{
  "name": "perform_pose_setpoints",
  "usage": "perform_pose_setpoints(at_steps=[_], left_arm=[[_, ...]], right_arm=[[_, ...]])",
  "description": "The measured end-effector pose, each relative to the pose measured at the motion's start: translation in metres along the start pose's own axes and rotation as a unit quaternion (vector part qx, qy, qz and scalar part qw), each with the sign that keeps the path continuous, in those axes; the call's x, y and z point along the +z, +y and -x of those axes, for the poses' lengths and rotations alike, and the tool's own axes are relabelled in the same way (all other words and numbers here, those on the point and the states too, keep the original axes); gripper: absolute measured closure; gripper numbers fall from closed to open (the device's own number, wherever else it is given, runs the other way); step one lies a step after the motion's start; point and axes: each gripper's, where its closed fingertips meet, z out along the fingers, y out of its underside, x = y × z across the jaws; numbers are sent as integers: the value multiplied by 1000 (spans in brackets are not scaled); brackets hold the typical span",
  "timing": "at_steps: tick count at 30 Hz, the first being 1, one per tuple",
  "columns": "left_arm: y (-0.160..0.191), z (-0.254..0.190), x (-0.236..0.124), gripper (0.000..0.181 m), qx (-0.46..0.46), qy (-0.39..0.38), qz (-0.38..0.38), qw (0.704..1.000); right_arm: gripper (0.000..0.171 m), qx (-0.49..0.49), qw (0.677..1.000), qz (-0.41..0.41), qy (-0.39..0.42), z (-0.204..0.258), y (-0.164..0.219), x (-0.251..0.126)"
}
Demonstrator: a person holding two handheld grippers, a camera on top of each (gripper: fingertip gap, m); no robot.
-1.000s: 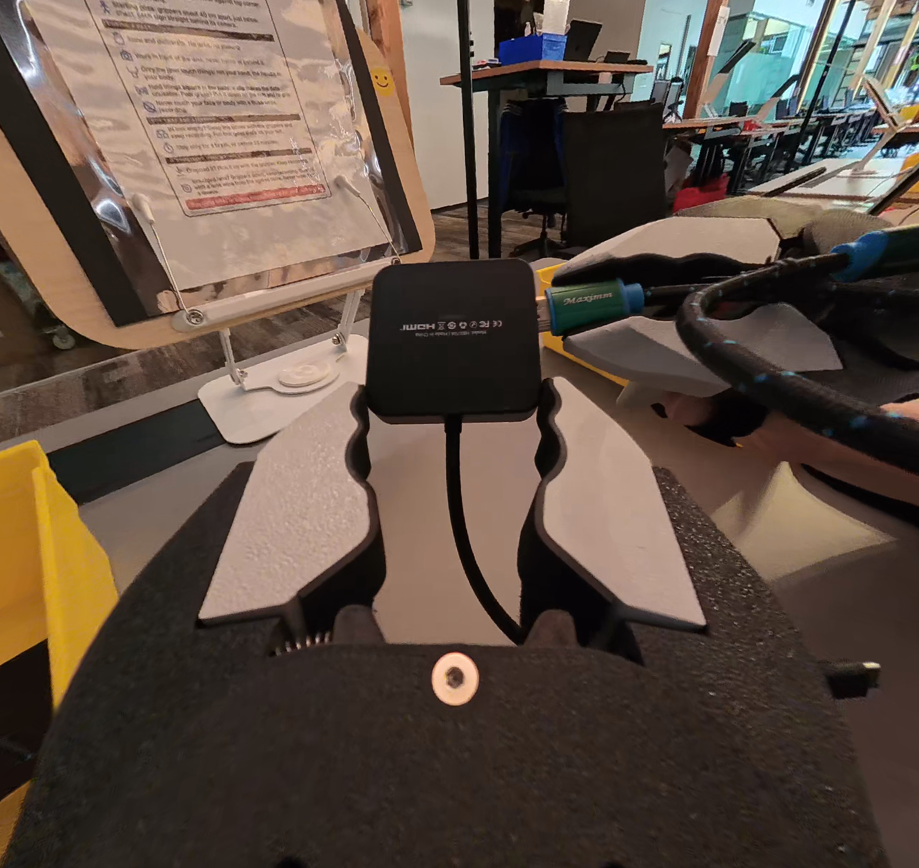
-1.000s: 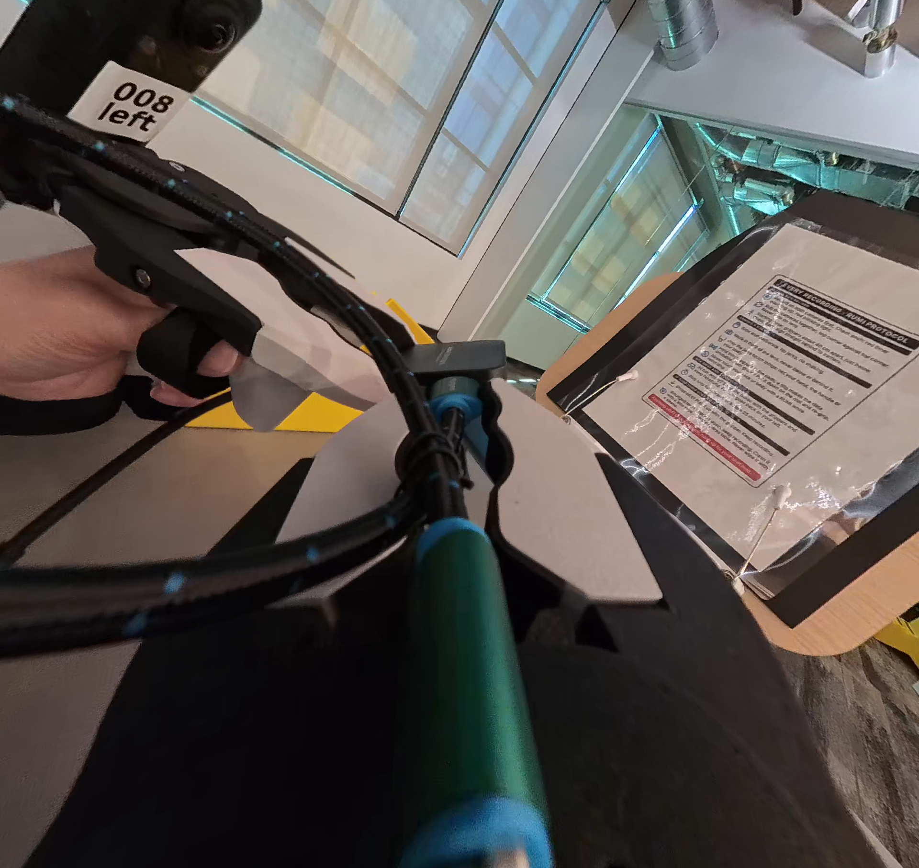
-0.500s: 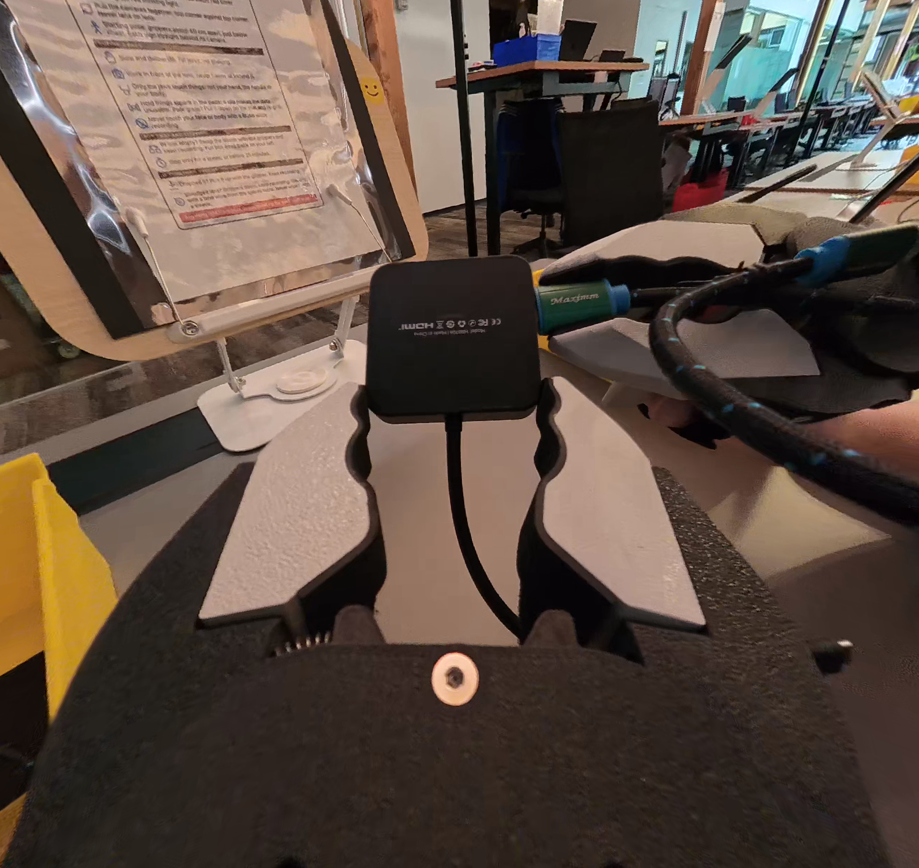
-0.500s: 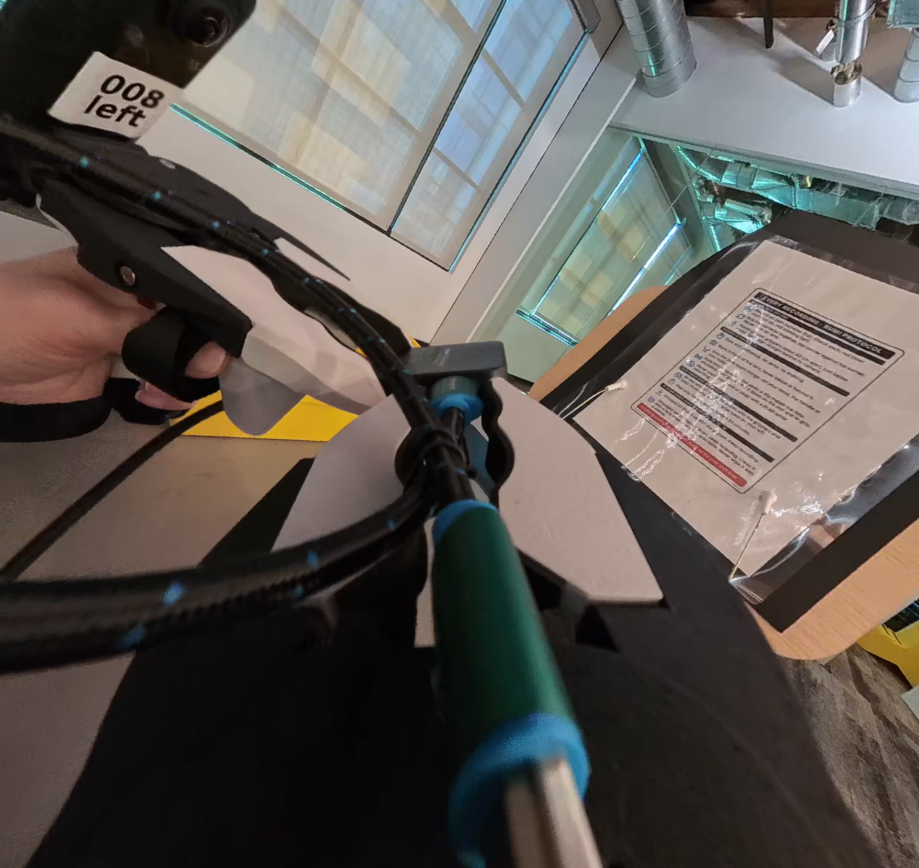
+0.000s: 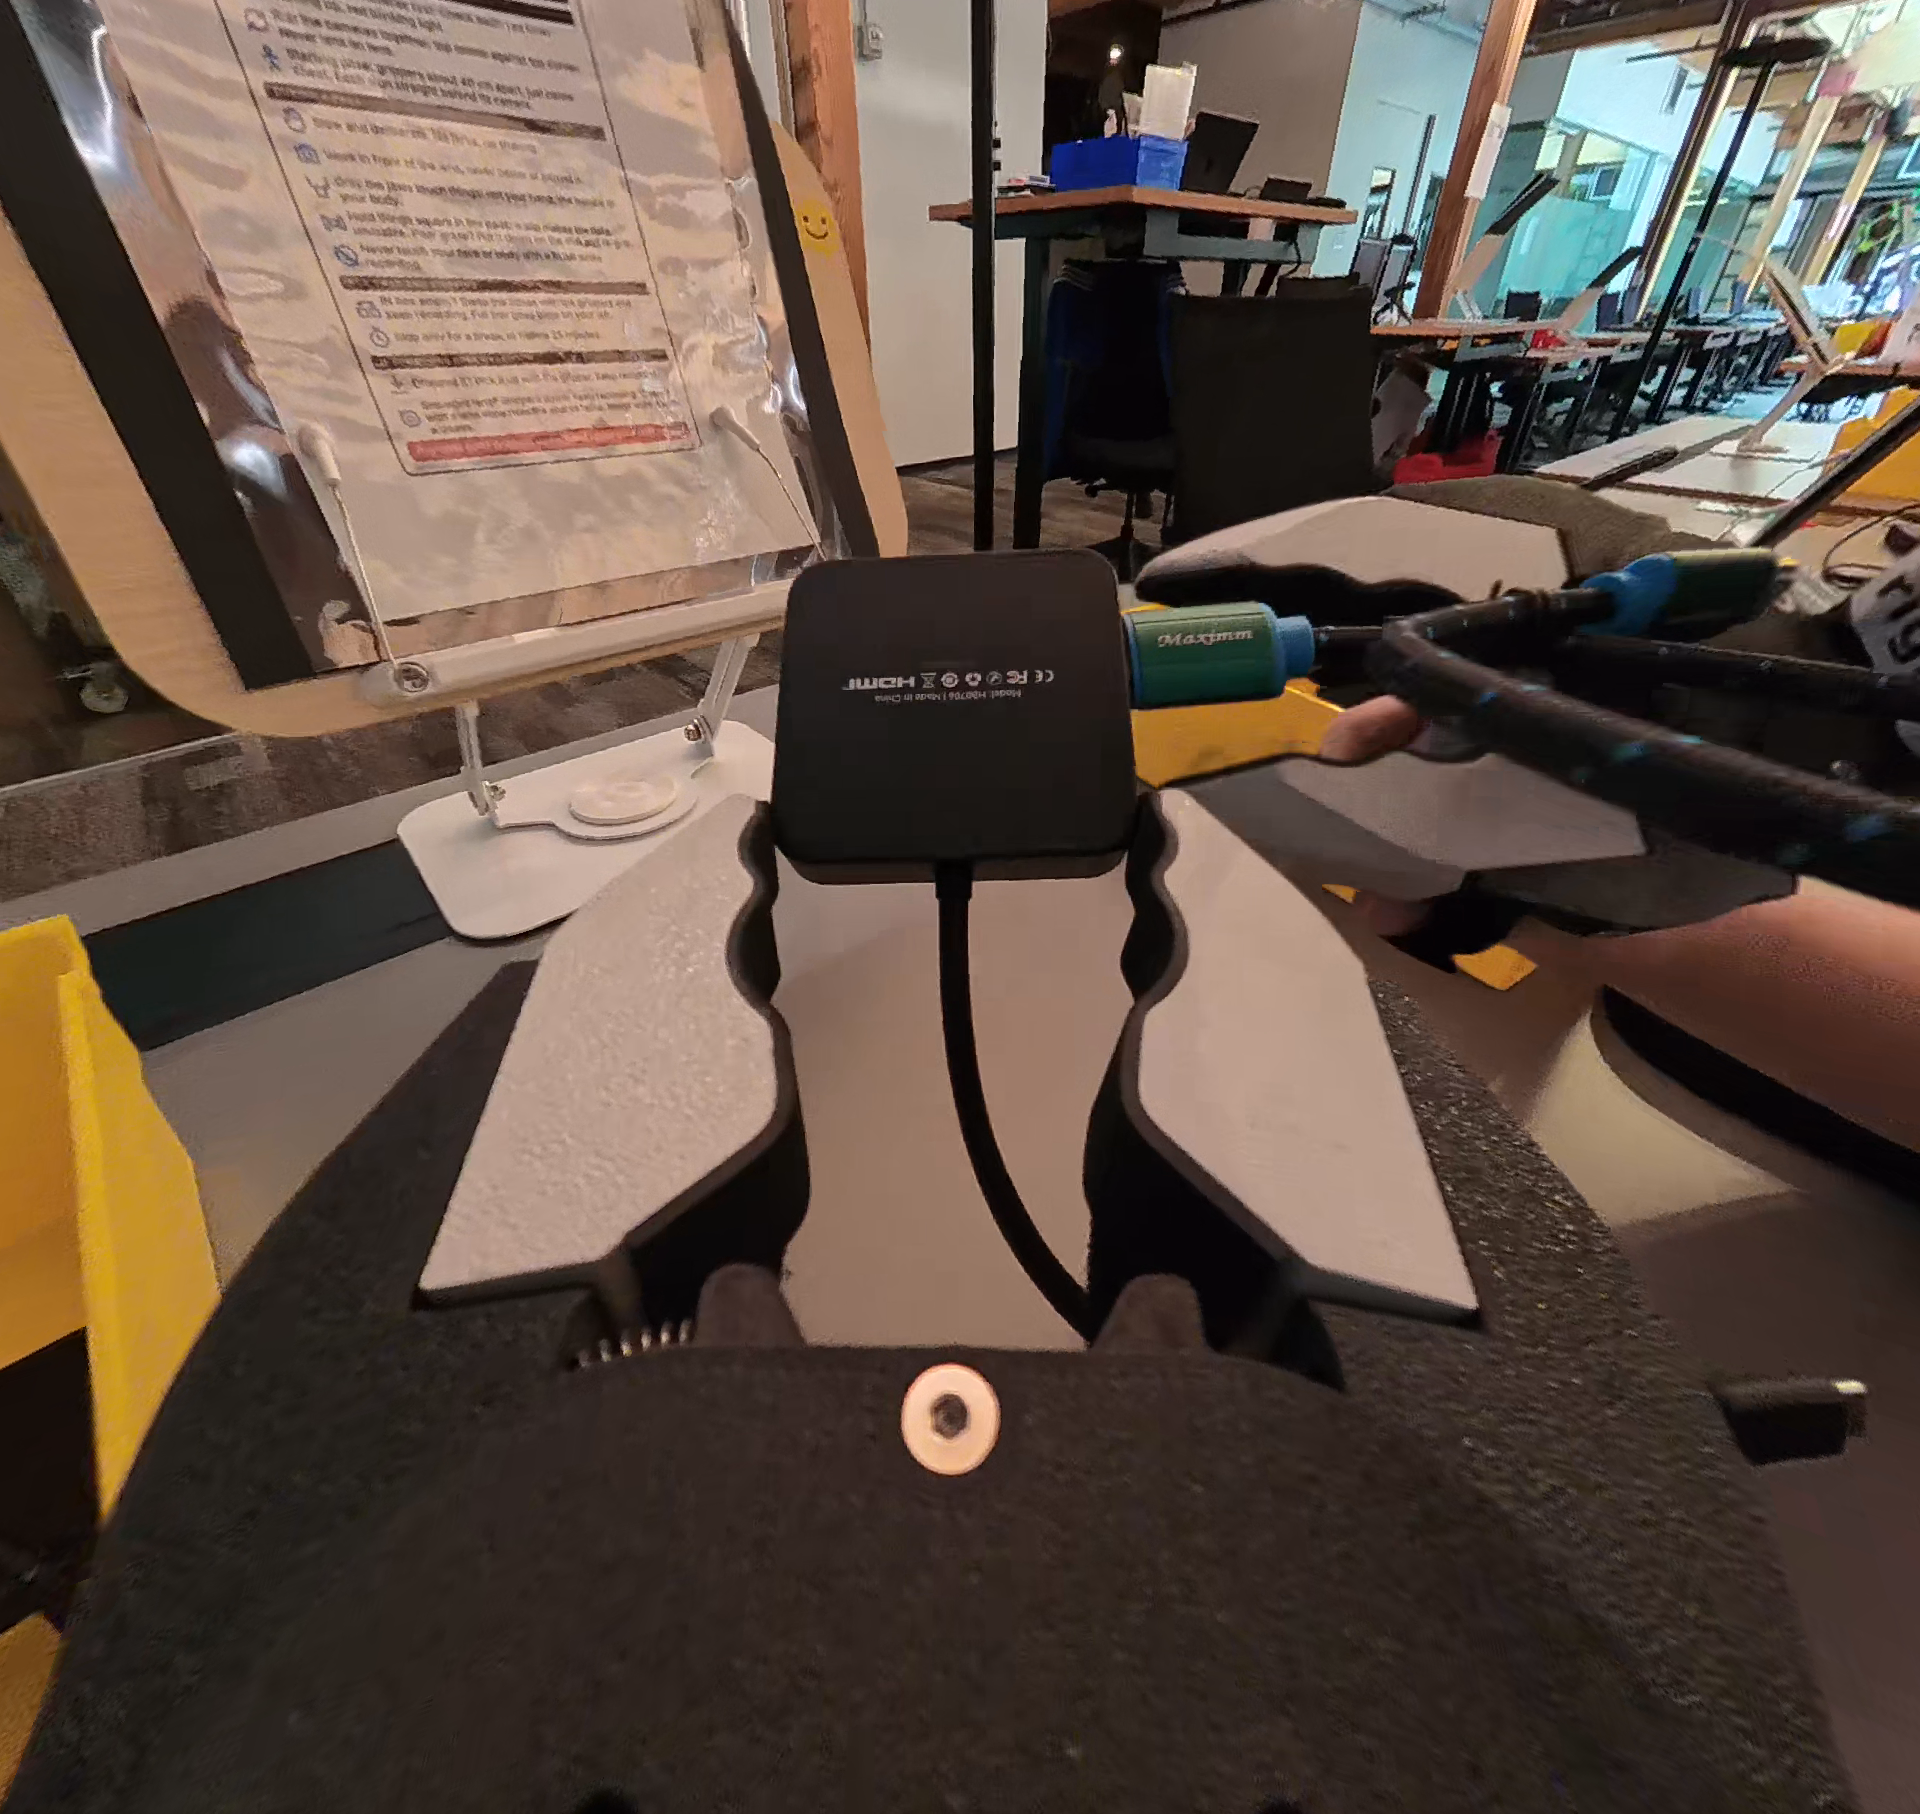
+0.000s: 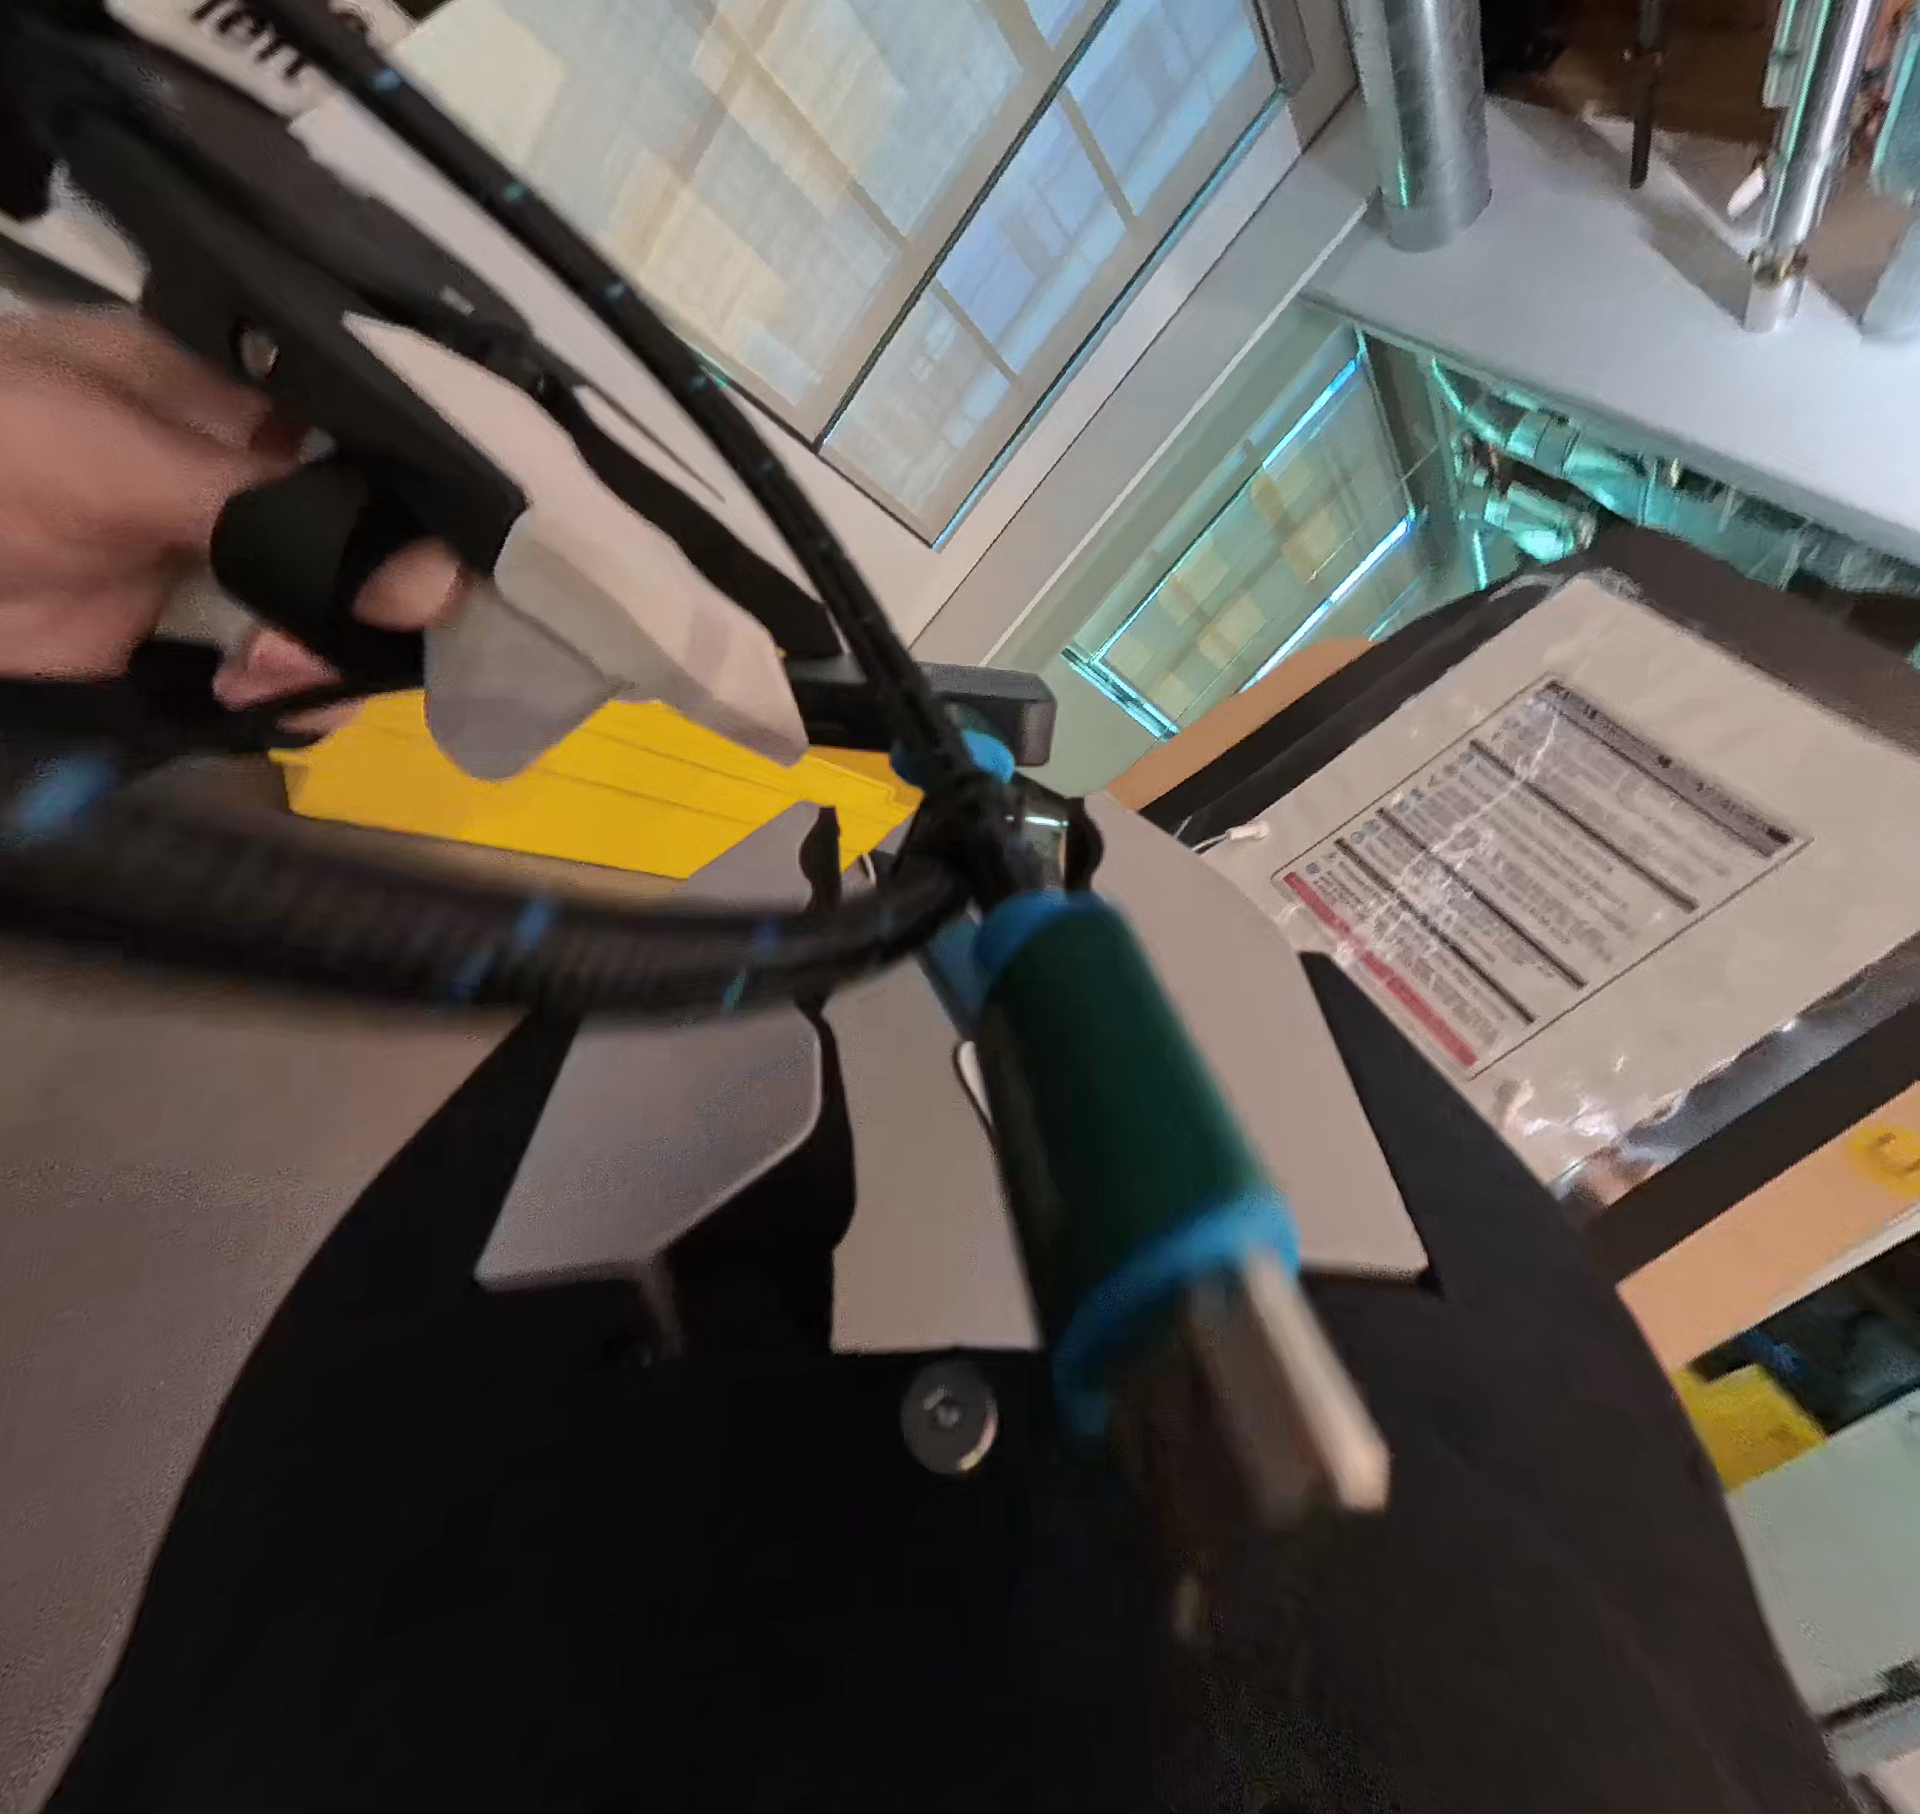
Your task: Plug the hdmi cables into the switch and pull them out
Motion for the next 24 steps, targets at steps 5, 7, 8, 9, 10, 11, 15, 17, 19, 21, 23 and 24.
perform_pose_setpoints(at_steps=[5,7,8,9,10,11,15,17,19,21,23,24], left_arm=[[1,-8,-13,116,-84,97,2,992],[1,-14,-19,117,-99,137,14,985],[3,-17,-21,116,-95,148,23,984],[6,-19,-23,116,-85,155,34,984],[10,-23,-24,116,-71,164,50,983],[15,-27,-25,116,-58,176,69,980],[38,-51,-29,116,-32,234,138,962],[44,-58,-29,116,-27,245,151,957],[46,-59,-29,116,-40,253,153,954],[43,-58,-30,116,-75,266,141,951],[29,-55,-32,110,-116,274,108,949],[20,-53,-35,106,-129,272,87,950]], right_arm=[[126,-152,988,-12,-7,10,-2,-6],[122,-195,981,-23,-15,13,-4,-11],[121,-206,978,-36,-15,14,-8,-14],[120,-208,977,-49,-18,14,-12,-17],[119,-209,976,-55,-27,15,-15,-19],[118,-213,975,-57,-35,16,-18,-20],[117,-250,961,-43,-111,40,-15,-24],[138,-277,947,-24,-160,56,-5,-27],[153,-286,938,-8,-194,65,3,-29],[154,-283,937,10,-205,65,6,-28],[155,-285,938,41,-193,52,9,-27],[154,-290,937,65,-184,40,12,-29]])
